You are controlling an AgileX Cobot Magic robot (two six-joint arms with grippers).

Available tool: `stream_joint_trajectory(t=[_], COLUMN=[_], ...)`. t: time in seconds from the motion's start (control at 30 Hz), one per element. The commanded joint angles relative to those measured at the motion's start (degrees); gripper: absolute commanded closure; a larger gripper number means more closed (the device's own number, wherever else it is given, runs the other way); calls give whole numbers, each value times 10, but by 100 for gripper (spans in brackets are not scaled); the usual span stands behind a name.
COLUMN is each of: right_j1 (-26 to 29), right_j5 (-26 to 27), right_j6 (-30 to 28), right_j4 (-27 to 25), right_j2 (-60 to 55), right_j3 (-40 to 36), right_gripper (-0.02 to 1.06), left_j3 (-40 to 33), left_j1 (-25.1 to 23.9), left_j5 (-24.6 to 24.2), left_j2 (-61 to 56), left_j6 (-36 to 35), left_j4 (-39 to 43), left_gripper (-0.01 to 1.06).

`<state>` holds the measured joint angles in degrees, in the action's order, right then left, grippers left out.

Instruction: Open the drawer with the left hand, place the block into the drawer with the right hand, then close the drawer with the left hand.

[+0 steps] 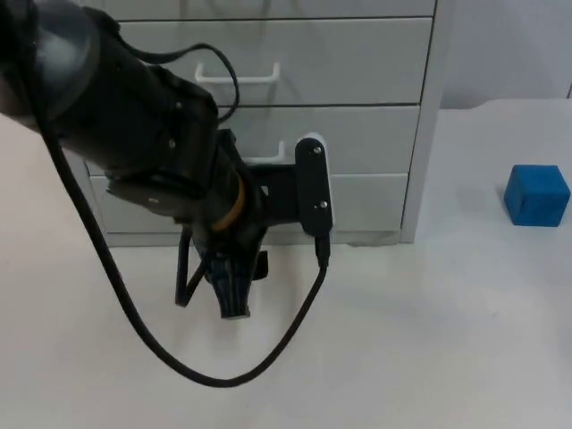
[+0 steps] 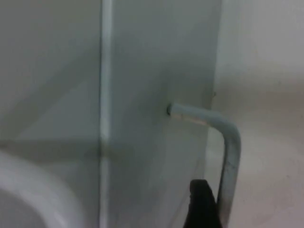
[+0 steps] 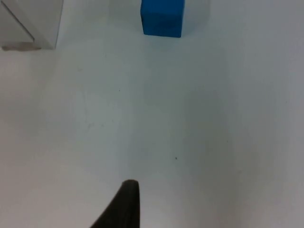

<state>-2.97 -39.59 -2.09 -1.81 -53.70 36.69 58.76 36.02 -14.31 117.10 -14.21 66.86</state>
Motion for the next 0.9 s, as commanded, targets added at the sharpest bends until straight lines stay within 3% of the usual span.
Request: stream_joint_trajectory(t=[0.0, 0.17, 0.3, 0.57, 0.87], right_j1=[-1, -1, -1, -1, -1], right_j5=[4, 4, 4, 4, 4], right_j6=[-3, -3, -3, -3, -3], right_j4=[2, 2, 2, 2, 2], right_j2=[0, 0, 0, 0, 0], right_j3=[4, 4, 4, 4, 4], right_gripper=[1, 1, 1, 1, 1], left_j3=[9, 9, 8, -12, -116], left_j1=[-1, -1, 1, 42, 107], left_j5=[2, -3, -18, -73, -73], left_j2=[15, 18, 18, 13, -33], left_j6=[-13, -13, -9, 13, 21], left_j4=[0, -18, -68, -82, -135], left_gripper=[50, 59, 105, 105, 105])
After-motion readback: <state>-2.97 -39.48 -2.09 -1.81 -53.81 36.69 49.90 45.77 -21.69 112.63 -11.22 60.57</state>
